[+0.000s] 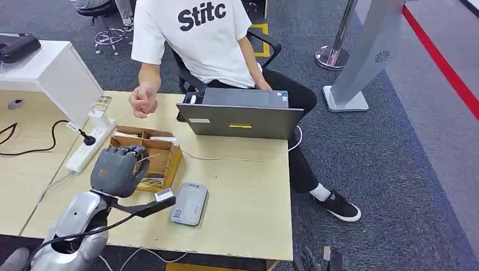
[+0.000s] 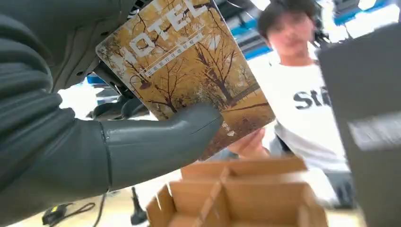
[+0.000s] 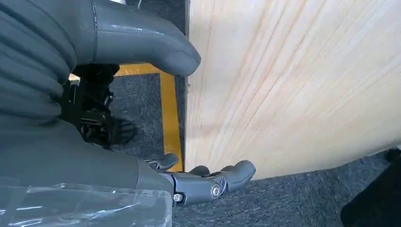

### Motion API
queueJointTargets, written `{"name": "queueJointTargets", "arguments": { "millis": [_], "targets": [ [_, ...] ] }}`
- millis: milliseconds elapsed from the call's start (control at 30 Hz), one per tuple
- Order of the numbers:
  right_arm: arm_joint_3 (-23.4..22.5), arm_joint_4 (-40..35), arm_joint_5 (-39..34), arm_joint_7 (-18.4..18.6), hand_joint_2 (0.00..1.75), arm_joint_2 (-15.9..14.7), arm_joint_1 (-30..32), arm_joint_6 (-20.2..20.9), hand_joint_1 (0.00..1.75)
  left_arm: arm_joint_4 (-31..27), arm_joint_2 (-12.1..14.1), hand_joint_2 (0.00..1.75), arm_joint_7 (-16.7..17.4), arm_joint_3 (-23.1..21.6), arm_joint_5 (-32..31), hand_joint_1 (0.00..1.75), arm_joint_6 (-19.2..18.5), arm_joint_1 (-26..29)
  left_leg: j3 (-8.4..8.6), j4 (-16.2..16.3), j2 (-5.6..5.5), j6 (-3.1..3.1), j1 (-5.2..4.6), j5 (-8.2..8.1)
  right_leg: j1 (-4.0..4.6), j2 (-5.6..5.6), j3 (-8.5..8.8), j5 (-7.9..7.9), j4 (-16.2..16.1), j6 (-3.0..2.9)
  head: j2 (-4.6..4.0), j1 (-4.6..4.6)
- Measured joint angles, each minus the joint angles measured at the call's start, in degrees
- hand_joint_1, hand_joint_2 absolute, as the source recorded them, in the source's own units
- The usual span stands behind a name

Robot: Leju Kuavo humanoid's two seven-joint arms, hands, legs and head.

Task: Pass the card to the sensor for recognition and then transmit it.

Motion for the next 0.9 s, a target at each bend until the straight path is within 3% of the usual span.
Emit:
{"name": "queueJointTargets", "arguments": {
  "millis": [233,833,867,900],
  "targets": [
    [0.04,0.00,0.00,0.02,1.75,0.00,0.01,0.00,0.00,-1.68,-0.48,1.75,-0.13,2.99,0.33,1.75,0.39,0.81,0.00,0.00,0.00,0.00,0.00,0.00,0.00,0.00,0.01,0.00,0.00,0.00,0.00,-0.02],
    [0.04,0.00,0.00,0.02,1.75,0.00,0.00,0.07,0.00,-2.14,-0.66,1.75,-0.13,4.63,0.37,1.75,0.72,1.34,-0.01,0.00,0.00,0.00,0.00,0.00,0.00,0.00,0.00,0.00,0.00,0.00,-0.02,0.00],
    [0.04,0.00,0.00,0.02,1.75,0.00,0.00,0.09,0.00,-2.14,-0.66,1.75,-0.13,4.65,0.37,0.99,0.72,1.34,-0.02,0.00,0.00,0.00,0.00,0.00,0.00,0.00,0.00,0.00,0.00,0.00,0.00,0.00],
    [0.04,0.00,0.00,0.02,1.75,0.00,0.00,0.09,0.00,-2.14,-0.66,1.75,-0.13,4.67,0.37,0.00,0.72,1.35,-0.03,0.00,0.00,0.00,0.00,0.00,-0.01,0.00,0.00,0.00,0.00,0.00,0.00,0.00]
  ]
}}
